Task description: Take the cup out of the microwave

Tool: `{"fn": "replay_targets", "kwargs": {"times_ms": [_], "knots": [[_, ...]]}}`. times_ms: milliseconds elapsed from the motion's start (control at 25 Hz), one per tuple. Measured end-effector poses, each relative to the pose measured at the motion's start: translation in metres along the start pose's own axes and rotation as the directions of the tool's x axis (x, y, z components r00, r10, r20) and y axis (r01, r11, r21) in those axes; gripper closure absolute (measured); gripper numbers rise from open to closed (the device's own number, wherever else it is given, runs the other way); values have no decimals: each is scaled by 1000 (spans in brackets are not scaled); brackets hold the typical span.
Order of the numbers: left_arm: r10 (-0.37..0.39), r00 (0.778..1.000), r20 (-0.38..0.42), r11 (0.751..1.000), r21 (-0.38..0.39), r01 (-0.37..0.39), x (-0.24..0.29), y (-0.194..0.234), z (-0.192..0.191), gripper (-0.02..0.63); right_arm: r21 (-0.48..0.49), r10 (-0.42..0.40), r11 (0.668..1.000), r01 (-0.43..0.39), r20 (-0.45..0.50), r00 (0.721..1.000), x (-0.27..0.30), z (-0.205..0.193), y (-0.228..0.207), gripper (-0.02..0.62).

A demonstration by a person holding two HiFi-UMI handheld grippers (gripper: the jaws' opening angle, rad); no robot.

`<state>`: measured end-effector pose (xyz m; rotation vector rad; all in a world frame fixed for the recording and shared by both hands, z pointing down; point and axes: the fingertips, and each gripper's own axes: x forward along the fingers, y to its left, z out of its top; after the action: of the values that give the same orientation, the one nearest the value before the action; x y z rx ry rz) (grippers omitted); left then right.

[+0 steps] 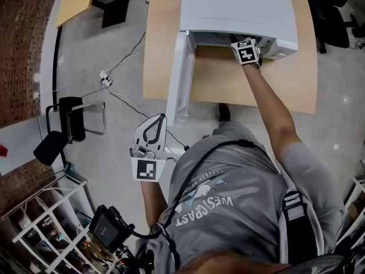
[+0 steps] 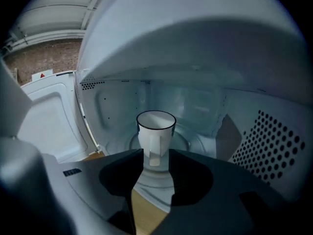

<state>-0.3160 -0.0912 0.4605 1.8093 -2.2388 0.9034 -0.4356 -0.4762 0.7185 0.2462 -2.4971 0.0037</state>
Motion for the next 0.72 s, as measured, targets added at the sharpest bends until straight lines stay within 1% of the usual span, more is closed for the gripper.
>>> {"fn": "replay_targets", "kwargs": {"times_ms": [200, 320, 360, 560, 720], "knots": [[-2, 1000, -17, 1000, -16, 2, 8, 4, -3, 563, -43, 24, 999, -24, -13, 1000, 17, 1, 4, 454], [-7, 1000, -16, 1000, -20, 7, 13, 6, -3, 563, -63, 18, 998, -18, -5, 1000, 21, 1, 3, 457], [-9, 1000, -15, 1000, -21, 9, 14, 7, -4, 563, -60, 17, 998, -17, 0, 1000, 21, 2, 3, 511], [-25, 1000, -14, 999, -20, 24, 19, 7, -6, 563, -3, 15, 1000, -15, 12, 1000, 16, 1, 7, 525], [-38, 999, -16, 999, -15, 37, 18, 3, -5, 563, -5, 14, 1000, -13, 55, 998, 1, -1, 10, 528]]}}
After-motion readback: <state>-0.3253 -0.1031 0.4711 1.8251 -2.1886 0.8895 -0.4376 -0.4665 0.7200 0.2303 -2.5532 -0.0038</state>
